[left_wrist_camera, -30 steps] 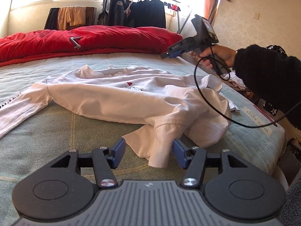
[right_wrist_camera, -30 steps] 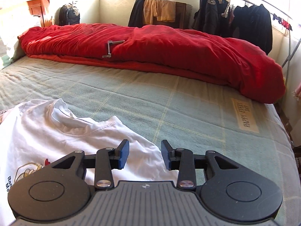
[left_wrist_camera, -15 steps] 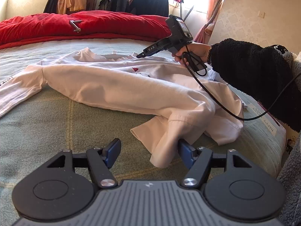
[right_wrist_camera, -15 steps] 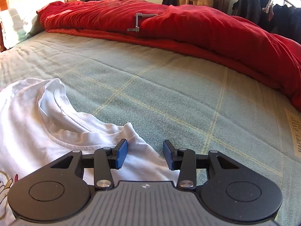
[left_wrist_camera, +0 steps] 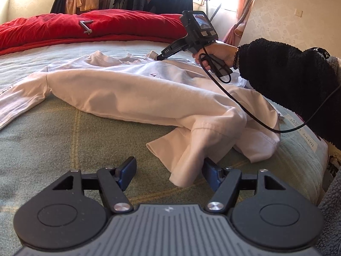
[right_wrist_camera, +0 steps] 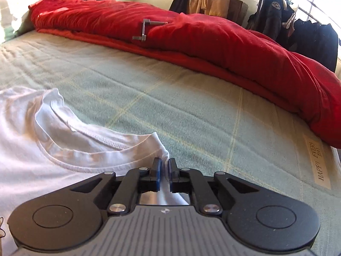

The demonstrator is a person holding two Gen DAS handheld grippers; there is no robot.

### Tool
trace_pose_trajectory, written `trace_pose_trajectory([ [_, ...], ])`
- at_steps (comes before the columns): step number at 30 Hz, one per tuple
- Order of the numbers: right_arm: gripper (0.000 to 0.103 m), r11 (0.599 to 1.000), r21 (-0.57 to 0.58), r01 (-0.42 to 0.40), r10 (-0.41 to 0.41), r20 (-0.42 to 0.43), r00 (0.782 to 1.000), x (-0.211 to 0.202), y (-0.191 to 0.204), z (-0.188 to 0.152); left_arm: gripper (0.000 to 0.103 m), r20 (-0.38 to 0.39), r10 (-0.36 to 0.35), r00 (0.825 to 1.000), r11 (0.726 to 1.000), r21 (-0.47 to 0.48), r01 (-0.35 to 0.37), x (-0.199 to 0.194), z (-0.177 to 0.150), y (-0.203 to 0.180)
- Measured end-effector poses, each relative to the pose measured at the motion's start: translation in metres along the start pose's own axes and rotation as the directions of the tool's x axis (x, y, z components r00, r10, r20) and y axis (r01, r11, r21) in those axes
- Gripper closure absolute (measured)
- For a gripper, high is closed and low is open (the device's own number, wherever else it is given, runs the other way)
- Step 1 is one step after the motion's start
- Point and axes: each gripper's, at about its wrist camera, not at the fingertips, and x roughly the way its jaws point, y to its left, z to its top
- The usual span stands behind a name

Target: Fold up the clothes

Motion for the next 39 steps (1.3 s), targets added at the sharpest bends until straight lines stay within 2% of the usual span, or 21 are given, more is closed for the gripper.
trace_pose_trajectory([
  [5,0.079,0.999,0.048,0.010,-0.012,0.031,0.999,-0.047,-0.005,-0.002,0.034,0.005,0.027,1.000,0.999,0.033,-0.028,-0.008,-0.001,-0.008],
  [9,0.072,0.994,0.107,-0.006,0.002,0.045,0.999,-0.107,-0.008,-0.014,0.034,0.014,0.051,0.999,0.997,0.056,-0.052,-0.016,-0.004,-0.017],
  [17,0.065,0.982,0.176,-0.063,0.056,0.046,0.997,-0.216,0.009,-0.071,0.035,0.021,0.126,0.992,0.986,0.109,-0.128,-0.028,-0.014,-0.033],
  [21,0.062,0.977,0.183,-0.106,0.096,0.063,0.993,-0.259,0.036,-0.108,0.038,0.048,0.177,0.983,0.976,0.122,-0.181,-0.042,-0.017,-0.040],
  [23,0.060,0.976,0.167,-0.137,0.127,0.072,0.989,-0.277,0.056,-0.127,0.038,0.054,0.172,0.984,0.977,0.116,-0.177,-0.049,-0.019,-0.044],
  [26,0.056,0.981,0.079,-0.175,0.170,0.061,0.983,-0.292,0.094,-0.155,0.037,0.061,0.158,0.986,0.979,0.119,-0.165,-0.059,-0.024,-0.051],
  [28,0.052,0.985,-0.023,-0.172,0.173,0.035,0.984,-0.296,0.125,-0.172,0.037,0.063,0.154,0.986,0.979,0.127,-0.161,-0.065,-0.028,-0.056],
  [31,0.052,0.974,-0.170,-0.153,0.155,-0.005,0.988,-0.294,0.163,-0.192,0.037,0.070,0.151,0.986,0.978,0.138,-0.160,-0.074,-0.032,-0.064],
  [35,0.050,0.948,-0.303,-0.101,0.098,-0.026,0.995,-0.293,0.190,-0.210,0.036,0.088,0.147,0.985,0.978,0.136,-0.158,-0.086,-0.035,-0.069],
  [39,0.051,0.893,-0.448,0.029,-0.027,0.010,1.000,-0.289,0.204,-0.221,0.036,0.102,0.154,0.983,0.978,0.126,-0.167,-0.092,-0.037,-0.072],
])
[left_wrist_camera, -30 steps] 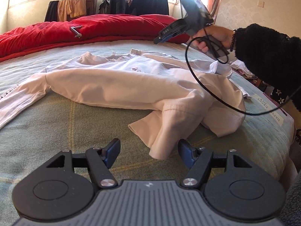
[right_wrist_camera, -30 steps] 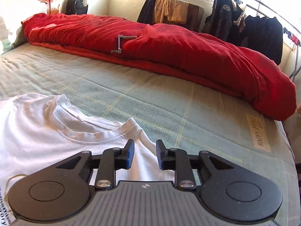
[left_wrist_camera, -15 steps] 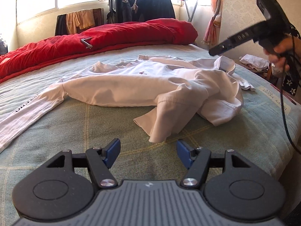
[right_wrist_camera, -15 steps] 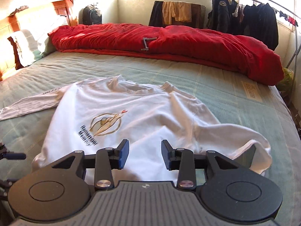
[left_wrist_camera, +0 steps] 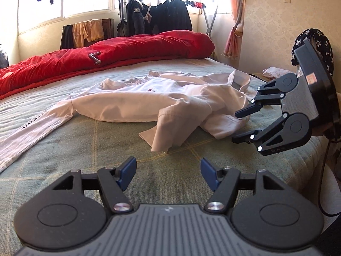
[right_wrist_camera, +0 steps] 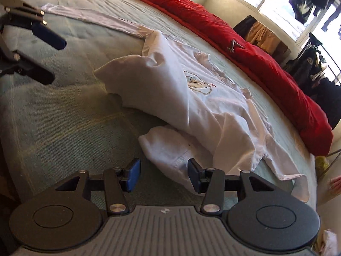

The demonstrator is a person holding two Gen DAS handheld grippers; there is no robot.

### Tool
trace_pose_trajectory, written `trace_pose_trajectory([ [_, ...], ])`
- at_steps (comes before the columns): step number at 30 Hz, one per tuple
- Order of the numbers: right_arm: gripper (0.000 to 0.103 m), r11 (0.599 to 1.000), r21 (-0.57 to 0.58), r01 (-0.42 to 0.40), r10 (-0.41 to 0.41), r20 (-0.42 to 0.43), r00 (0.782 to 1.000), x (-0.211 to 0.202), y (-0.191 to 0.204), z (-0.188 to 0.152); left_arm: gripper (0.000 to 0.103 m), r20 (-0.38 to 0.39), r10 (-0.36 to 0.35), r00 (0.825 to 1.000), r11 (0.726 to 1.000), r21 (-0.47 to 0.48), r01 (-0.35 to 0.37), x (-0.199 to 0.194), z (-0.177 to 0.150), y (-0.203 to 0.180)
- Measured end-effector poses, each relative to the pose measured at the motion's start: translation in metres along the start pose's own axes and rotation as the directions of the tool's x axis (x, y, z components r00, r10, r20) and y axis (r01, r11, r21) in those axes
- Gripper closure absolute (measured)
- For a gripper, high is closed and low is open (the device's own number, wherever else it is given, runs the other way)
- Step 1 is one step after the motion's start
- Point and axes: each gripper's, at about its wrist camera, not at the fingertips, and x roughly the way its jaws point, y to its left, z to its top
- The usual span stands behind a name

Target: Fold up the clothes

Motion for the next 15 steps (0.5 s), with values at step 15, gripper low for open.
trace_pose_trajectory([
  [15,0.087,0.990,0.087,0.107,-0.115,0.100,0.988,-0.072,-0.035,0.000,0.036,0.011,-0.007,1.000,1.000,0.026,0.006,-0.005,0.001,-0.012],
])
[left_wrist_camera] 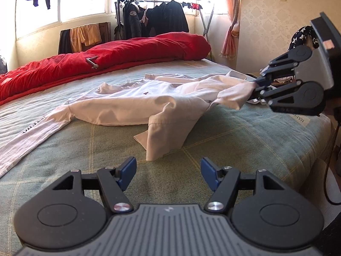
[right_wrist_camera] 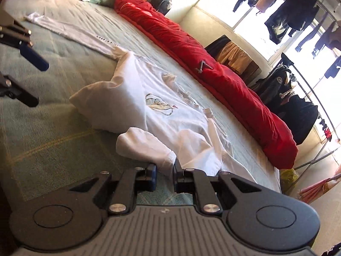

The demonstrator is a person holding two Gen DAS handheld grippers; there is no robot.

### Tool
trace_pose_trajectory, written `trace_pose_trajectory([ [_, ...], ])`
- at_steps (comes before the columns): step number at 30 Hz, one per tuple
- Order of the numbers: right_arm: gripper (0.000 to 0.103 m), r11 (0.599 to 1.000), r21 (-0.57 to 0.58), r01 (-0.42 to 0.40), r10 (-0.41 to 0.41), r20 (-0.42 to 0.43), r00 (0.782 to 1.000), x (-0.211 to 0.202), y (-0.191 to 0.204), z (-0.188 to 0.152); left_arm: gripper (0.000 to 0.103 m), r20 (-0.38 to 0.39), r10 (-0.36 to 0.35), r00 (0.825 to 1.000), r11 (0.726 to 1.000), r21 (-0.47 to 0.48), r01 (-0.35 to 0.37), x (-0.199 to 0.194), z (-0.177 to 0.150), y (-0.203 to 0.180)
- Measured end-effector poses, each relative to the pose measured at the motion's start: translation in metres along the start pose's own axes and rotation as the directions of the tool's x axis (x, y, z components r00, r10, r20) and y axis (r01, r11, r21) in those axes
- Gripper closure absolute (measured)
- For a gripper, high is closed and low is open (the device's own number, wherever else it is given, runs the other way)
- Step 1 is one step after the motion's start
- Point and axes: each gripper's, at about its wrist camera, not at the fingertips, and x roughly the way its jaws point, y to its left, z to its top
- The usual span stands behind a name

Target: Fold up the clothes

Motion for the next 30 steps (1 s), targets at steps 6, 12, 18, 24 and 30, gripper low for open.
trace_pose_trajectory([
  [6,0.087,0.995,0.102,0.018,-0.015,-0.026,1.000,-0.028,-0.034,-0.009,0.036,0.003,-0.002,1.000,1.000,0.003,0.002,-0.001,0.000,-0.003],
  [12,0.087,0.992,0.051,0.112,-0.104,-0.144,0.984,-0.018,-0.044,-0.029,0.036,0.011,0.002,1.000,1.000,-0.005,-0.002,-0.005,-0.001,-0.001],
  [18,0.084,0.991,0.126,0.039,-0.025,-0.110,0.994,-0.027,-0.043,-0.026,0.036,0.013,-0.002,1.000,1.000,-0.007,0.002,-0.006,-0.003,0.000],
  [24,0.079,0.979,0.152,-0.138,0.144,-0.032,0.989,-0.020,-0.013,-0.001,0.036,0.009,0.002,1.000,1.000,-0.001,-0.002,-0.007,-0.004,0.000],
  [30,0.075,0.969,0.112,-0.222,0.221,0.022,0.975,-0.006,0.022,0.024,0.036,0.016,0.005,1.000,0.999,0.049,-0.006,0.010,0.001,0.011],
])
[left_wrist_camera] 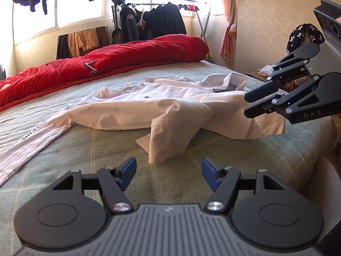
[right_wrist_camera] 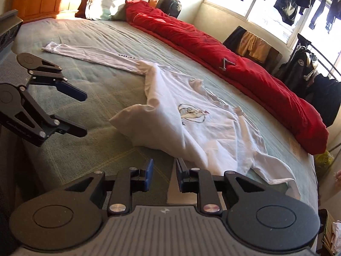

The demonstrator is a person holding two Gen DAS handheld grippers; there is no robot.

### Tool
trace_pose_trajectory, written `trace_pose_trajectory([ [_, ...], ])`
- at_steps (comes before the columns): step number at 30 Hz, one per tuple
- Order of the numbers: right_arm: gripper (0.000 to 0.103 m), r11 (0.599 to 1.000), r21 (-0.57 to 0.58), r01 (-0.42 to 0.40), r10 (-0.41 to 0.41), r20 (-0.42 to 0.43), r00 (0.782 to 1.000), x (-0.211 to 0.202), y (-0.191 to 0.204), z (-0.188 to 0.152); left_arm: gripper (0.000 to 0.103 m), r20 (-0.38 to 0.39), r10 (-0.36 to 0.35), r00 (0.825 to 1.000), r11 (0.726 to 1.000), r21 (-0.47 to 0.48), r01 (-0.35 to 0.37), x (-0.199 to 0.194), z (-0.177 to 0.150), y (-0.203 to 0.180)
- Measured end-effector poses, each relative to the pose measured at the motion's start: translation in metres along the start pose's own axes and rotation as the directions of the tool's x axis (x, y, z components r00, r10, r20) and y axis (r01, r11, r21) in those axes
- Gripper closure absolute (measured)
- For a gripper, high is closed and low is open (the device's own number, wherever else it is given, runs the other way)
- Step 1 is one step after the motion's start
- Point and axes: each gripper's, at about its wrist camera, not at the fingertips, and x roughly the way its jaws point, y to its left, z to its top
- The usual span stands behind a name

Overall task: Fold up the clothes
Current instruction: 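Grasp the hem with the left gripper and pull it straight while the right gripper withdraws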

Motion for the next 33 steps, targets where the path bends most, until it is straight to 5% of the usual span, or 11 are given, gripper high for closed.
trace_pose_trajectory([
  [7,0.071,0.995,0.100,-0.013,0.011,0.015,1.000,0.005,0.001,-0.003,0.045,-0.054,-0.017,0.998,0.991,0.135,0.024,0.064,-0.002,0.010],
  [12,0.071,0.978,0.210,-0.012,0.009,0.019,1.000,0.010,-0.005,-0.013,0.095,-0.041,-0.070,0.997,0.986,0.150,0.075,0.082,0.000,0.011],
  [24,0.071,0.955,0.291,-0.047,0.029,0.066,0.997,0.004,-0.011,-0.022,0.100,0.202,-0.026,0.979,0.995,0.101,0.005,-0.040,0.031,0.021],
  [33,0.064,0.947,0.313,-0.068,0.041,0.093,0.995,-0.001,-0.009,-0.022,0.095,0.199,0.068,0.978,0.993,0.081,-0.086,-0.075,0.033,0.029],
])
